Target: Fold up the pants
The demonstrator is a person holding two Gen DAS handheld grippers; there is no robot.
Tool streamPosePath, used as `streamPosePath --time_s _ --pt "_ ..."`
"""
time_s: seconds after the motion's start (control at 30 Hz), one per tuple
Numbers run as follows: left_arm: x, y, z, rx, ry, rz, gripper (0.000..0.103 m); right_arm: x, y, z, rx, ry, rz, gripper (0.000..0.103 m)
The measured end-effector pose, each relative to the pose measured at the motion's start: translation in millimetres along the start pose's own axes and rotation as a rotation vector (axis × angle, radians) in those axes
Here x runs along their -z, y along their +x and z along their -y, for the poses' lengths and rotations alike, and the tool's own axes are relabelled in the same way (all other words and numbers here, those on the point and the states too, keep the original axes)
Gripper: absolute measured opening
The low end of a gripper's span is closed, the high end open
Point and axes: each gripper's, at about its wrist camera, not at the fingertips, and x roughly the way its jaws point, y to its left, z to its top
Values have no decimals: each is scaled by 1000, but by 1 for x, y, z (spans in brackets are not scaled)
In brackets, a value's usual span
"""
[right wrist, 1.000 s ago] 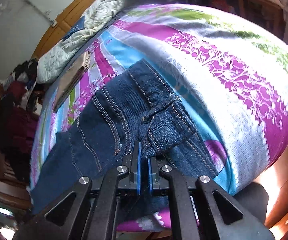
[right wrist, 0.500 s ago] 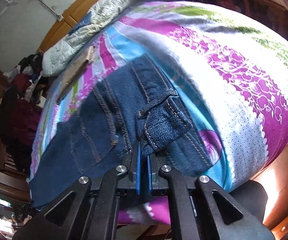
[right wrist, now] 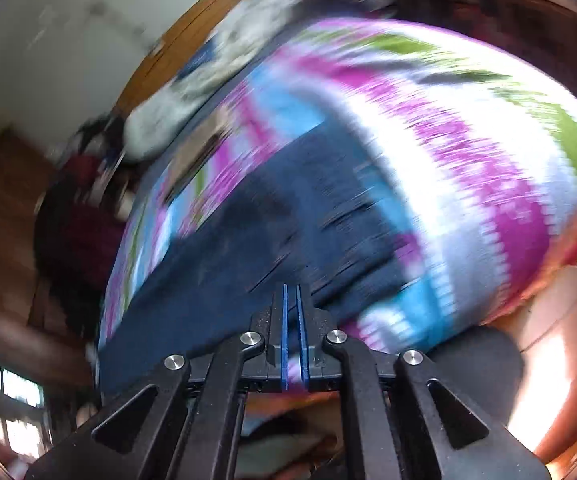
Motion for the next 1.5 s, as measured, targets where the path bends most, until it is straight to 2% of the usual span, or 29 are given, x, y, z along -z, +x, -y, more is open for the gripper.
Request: streamPosePath --time_s 0.03,0.1,0.2,0.23,0.27,0.33,0.4,0.47,0.6,0.63,0.67,0.73,0.8,0.9,0.93,0.97,1.03,1.1,1.2,1.37,1.43,1.5 --pt "1 -6 2 2 6 23 15 8 13 -19 -28 -57 -49 10" --pt "7 -29 7 -7 30 119 16 20 41 -43 -98 -92 -126 13" --pt "12 -63 -1 -98 -18 270 26 29 80 -42 -136 0 -177 28" --pt "14 -74 -5 -110 -41 299 31 30 91 -38 -128 25 -188 34" --pt "15 -81 -4 -106 -28 295 31 31 98 -34 -121 26 -192 35" --pt "22 -86 9 -105 47 256 32 32 110 -28 -113 35 -193 35" --pt "42 -86 31 -62 147 193 34 35 121 -25 -128 54 -208 35" --pt "66 -79 48 -21 198 127 48 39 129 -23 -154 56 -195 36" --pt "135 -38 101 130 290 -68 52 39 143 -21 -206 70 -111 36" --pt "150 -29 114 155 319 -109 52 39 148 -20 -213 87 -98 35" --pt "163 -21 127 181 339 -146 52 40 153 -22 -202 85 -102 23" --pt "195 -2 161 266 373 -241 52 39 149 -32 -190 29 -110 17" --pt "214 7 187 317 414 -312 52 38 130 -39 -249 9 -82 17" --pt "240 14 220 364 493 -347 53 43 105 -41 -326 24 -62 17" --pt "245 17 226 369 507 -360 59 47 102 -41 -326 21 -69 17" --pt "251 20 234 367 517 -376 64 51 103 -39 -309 9 -79 17" --pt "257 28 241 372 522 -406 64 56 112 -33 -250 10 -102 18" --pt "264 34 244 373 536 -437 64 59 130 -21 -185 69 -158 29" --pt "272 40 247 356 562 -459 64 64 126 -13 -193 100 -157 31" --pt "292 40 259 415 597 -515 65 64 104 -24 -118 -30 -208 34" --pt "304 45 268 444 623 -550 65 59 86 -20 -121 -46 -166 34" --pt "321 51 283 489 664 -604 65 45 66 -20 -109 -79 -81 34"
